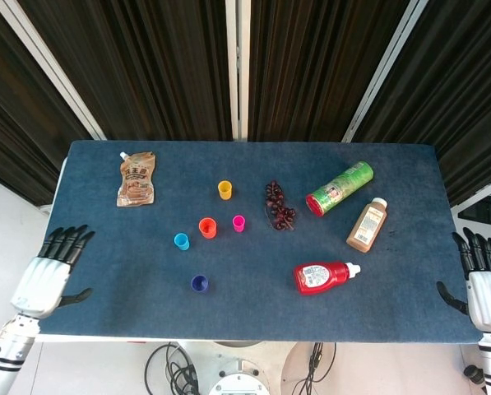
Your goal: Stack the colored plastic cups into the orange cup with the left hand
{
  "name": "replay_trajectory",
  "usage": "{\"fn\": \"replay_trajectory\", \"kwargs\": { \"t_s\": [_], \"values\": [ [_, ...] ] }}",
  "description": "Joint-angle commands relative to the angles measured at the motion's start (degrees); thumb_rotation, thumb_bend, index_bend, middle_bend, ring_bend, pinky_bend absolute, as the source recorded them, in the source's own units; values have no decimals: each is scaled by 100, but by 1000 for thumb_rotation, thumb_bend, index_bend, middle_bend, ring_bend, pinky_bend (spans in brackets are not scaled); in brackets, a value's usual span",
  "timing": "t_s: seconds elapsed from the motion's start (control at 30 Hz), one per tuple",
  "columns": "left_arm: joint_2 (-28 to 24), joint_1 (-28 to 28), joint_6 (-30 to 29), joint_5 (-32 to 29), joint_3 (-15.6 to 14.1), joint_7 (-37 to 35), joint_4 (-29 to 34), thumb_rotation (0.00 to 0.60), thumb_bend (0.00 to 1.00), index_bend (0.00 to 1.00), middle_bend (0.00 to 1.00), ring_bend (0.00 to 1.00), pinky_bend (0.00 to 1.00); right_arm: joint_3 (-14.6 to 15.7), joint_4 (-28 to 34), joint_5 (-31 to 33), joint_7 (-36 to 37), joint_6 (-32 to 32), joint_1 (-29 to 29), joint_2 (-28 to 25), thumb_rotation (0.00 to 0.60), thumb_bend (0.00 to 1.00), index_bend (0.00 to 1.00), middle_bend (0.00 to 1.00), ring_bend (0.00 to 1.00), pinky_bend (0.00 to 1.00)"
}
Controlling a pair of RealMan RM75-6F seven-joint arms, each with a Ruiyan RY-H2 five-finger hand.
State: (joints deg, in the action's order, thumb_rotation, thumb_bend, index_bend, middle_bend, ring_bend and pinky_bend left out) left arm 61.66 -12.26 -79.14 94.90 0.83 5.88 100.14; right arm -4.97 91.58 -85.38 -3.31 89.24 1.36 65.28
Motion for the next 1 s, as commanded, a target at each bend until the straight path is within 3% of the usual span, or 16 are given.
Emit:
{"fn": "replay_trajectory", "kwargs": {
  "t_s": [0.03,0.43,0.67,1.0],
  "values": [
    [79,-374,462,327,-57,183,267,600,105,54,24,0,47,-7,0,32,29,11,-19,1,600,170,0,0,0,0],
    [975,-1507,2075,295,80,936,517,600,106,76,35,0,99,21,27,-28,117,68,-65,-50,600,170,0,0,0,0],
    [1639,-1893,2433,172,133,863,63,600,119,133,88,6,163,59,-20,-25,234,41,-97,-116,600,170,0,0,0,0],
    [2000,-2147,2712,-279,170,1172,-275,600,137,183,127,50,220,49,0,77,326,140,-215,-143,600,203,0,0,0,0]
  ]
}}
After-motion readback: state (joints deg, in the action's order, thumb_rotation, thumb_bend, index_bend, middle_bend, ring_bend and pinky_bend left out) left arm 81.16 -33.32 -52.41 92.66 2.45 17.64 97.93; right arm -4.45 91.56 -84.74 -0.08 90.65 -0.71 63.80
